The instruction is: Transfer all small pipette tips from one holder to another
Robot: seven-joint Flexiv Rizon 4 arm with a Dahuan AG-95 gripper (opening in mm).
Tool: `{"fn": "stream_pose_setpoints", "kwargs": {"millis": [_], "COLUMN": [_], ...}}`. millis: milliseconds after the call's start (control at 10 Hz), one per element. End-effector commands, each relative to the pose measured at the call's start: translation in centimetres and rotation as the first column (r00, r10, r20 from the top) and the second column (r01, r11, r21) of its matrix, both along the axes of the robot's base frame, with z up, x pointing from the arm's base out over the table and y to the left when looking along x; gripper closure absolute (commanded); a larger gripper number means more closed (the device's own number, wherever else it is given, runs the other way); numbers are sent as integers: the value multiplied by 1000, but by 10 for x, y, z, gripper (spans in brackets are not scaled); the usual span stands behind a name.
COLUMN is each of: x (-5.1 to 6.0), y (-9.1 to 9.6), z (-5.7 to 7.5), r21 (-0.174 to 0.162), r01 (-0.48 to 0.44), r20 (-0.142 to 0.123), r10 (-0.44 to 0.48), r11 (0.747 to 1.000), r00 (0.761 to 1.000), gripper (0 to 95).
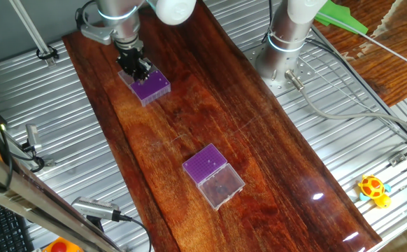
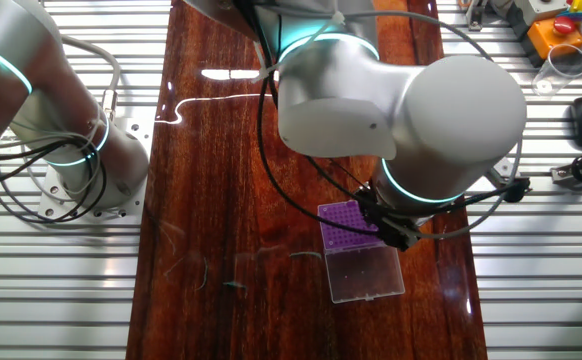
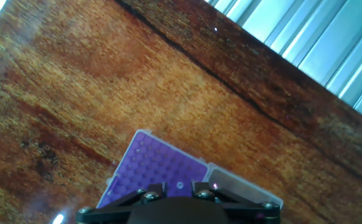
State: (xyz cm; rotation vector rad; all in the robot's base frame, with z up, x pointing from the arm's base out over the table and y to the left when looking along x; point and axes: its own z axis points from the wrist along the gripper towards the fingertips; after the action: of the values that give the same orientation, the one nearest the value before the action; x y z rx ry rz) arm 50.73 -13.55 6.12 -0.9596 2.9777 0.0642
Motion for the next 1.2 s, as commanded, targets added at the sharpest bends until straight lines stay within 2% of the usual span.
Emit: {"fn": "stream_pose_setpoints", "kwargs": {"millis": [100, 400, 500, 900, 1200], "x": [1, 3, 3, 3, 0], "y": [0, 0, 0, 0, -2], "z": [-2, -6, -7, -9, 2], "r21": [-2, -3, -3, -2, 1], "r01": [11, 22, 21, 26, 22], "r20": [4, 11, 12, 14, 12], "r10": [-11, -22, -21, -26, -22], "r11": [1000, 1000, 1000, 1000, 1000], "r00": [1000, 1000, 1000, 1000, 1000], "gripper": [760, 760, 950, 950, 950]}}
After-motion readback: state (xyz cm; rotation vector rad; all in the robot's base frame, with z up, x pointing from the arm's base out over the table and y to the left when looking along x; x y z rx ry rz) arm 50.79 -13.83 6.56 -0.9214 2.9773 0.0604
